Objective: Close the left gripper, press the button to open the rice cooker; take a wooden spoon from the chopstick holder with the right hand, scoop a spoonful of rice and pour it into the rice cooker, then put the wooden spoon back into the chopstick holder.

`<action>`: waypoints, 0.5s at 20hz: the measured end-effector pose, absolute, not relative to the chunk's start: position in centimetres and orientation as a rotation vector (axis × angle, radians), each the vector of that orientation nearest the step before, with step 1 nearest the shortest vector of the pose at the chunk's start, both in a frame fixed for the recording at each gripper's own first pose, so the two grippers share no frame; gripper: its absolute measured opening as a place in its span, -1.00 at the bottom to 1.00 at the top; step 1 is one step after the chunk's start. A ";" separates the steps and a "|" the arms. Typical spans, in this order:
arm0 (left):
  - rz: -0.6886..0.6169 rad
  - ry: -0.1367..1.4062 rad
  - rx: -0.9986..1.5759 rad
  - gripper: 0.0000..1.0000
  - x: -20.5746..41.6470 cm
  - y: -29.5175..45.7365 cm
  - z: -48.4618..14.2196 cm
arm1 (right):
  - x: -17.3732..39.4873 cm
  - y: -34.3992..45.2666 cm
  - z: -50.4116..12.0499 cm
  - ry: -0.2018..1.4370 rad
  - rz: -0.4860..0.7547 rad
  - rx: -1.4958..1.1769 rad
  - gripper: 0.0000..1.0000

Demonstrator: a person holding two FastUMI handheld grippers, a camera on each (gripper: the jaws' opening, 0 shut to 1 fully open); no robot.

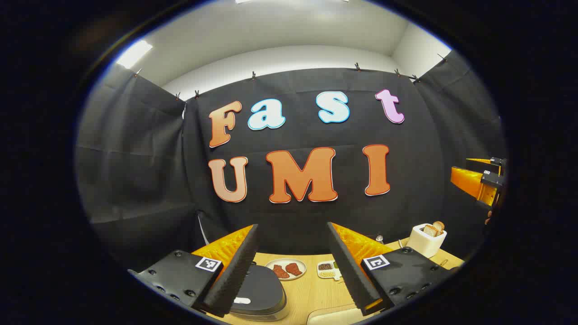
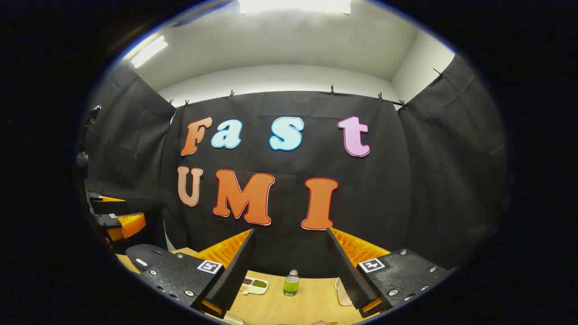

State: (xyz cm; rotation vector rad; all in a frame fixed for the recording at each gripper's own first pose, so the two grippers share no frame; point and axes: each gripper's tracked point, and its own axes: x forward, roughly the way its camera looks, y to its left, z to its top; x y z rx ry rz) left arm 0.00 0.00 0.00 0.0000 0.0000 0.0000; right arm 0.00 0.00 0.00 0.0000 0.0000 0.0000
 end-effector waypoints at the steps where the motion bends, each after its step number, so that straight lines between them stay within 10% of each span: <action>1: -0.001 -0.003 -0.002 1.00 0.0 -0.1 0.1 | -0.1 0.1 -0.2 0.003 0.006 0.005 0.87; 10: 0.015 -0.006 0.004 1.00 0.0 -0.2 0.0 | -0.2 0.2 -0.9 0.013 0.007 0.015 0.88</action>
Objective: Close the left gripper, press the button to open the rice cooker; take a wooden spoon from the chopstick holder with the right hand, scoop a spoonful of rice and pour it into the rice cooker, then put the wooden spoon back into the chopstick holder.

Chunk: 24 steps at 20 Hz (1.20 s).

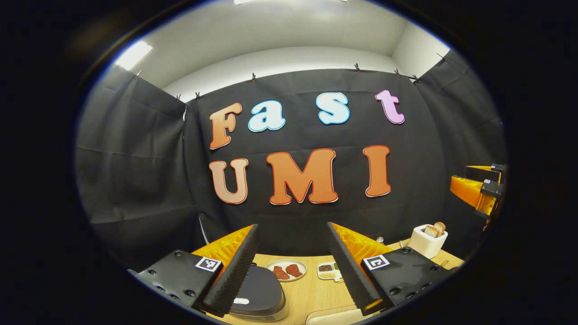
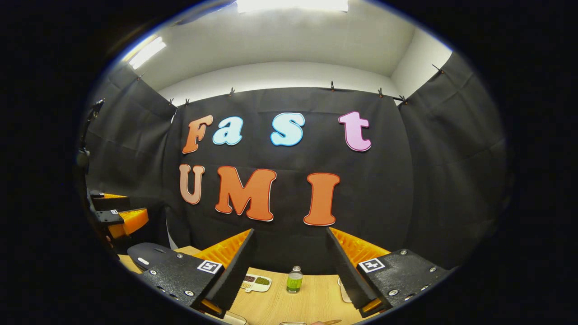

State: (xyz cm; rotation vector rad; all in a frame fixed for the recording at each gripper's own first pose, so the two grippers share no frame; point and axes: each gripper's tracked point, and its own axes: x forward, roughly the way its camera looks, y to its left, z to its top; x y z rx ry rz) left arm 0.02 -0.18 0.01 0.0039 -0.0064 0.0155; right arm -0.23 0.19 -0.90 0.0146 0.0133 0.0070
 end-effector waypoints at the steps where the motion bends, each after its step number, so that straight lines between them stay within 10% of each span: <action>1: 0.014 -0.007 0.005 0.86 0.0 -0.2 0.1 | -0.2 0.2 -0.9 0.013 0.007 0.012 0.88; 24: -0.007 0.030 0.023 0.86 0.3 -0.3 -0.7 | -1.0 1.2 -3.8 0.081 0.043 -0.016 0.87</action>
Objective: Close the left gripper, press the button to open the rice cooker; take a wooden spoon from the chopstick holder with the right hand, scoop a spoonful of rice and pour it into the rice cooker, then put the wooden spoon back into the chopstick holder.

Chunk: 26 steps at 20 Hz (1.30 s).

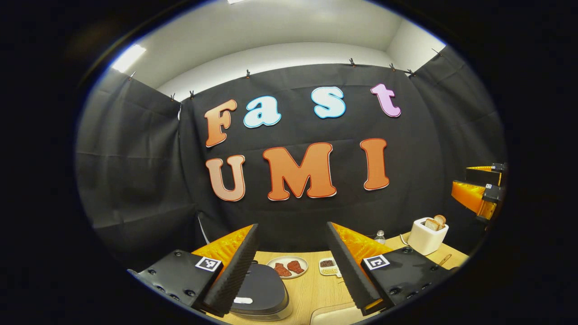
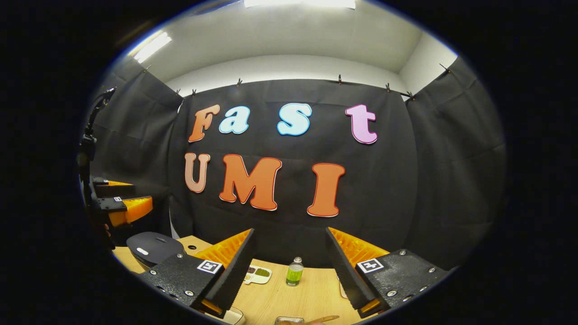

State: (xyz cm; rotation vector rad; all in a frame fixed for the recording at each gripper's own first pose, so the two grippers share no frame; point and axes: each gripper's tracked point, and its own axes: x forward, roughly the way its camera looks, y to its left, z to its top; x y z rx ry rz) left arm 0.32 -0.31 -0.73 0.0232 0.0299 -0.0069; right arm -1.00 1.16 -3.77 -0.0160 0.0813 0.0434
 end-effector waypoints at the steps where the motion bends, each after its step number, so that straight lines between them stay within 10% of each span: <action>1: -0.005 0.030 0.026 0.86 0.3 -0.3 -0.8 | -1.1 1.2 -4.2 0.088 0.040 -0.008 0.87; 11: 0.031 0.033 0.070 0.94 0.7 0.7 -0.8 | -1.0 1.0 -6.3 0.119 -0.015 0.022 0.86; 15: -0.021 0.078 0.086 0.12 1.3 -0.9 -1.9 | -0.5 0.8 -6.3 0.116 -0.026 0.024 0.86; 18: 0.001 0.103 0.097 -0.87 2.0 0.1 -2.7 | -0.4 0.5 -6.5 0.124 -0.033 0.027 0.86; 26: 0.001 0.427 0.122 -0.91 3.8 3.0 -10.3 | -0.3 -0.3 -7.8 0.162 -0.057 0.029 0.86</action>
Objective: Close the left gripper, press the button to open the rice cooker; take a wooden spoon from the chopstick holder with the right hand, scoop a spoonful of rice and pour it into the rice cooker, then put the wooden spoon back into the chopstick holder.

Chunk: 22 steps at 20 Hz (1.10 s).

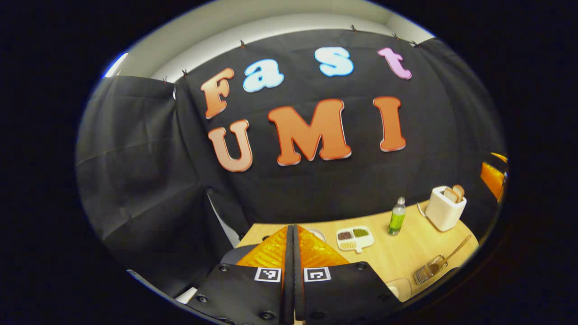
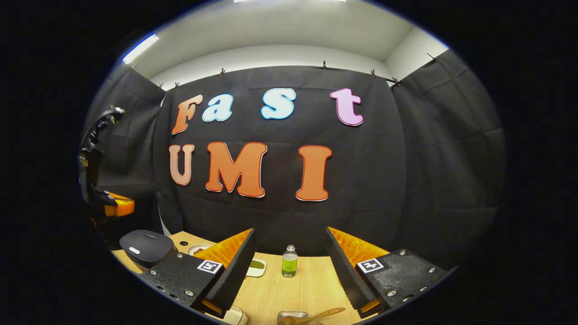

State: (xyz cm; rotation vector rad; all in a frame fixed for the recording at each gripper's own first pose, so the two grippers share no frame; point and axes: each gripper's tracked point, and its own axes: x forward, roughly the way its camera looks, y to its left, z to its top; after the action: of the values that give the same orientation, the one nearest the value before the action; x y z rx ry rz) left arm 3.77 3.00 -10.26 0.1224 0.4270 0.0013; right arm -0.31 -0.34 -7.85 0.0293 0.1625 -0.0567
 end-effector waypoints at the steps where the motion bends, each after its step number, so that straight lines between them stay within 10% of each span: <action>1: -0.013 0.509 0.117 -0.91 3.9 3.4 -12.2 | -0.3 -0.4 -8.1 0.169 -0.060 0.035 0.86; 14: 0.007 1.279 -0.244 -0.91 1.8 11.4 -25.5 | -1.0 -3.0 -11.6 0.267 -0.145 0.004 0.86; 22: 0.026 1.434 -0.364 -0.90 -0.2 12.2 -29.1 | -1.8 -2.9 -14.2 0.343 -0.175 -0.003 0.86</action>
State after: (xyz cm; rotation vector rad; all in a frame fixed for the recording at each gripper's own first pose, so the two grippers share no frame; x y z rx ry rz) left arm -0.23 12.18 -29.14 -0.3641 1.4337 0.0259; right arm -1.82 -2.89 -14.15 -0.0026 0.3434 -0.1754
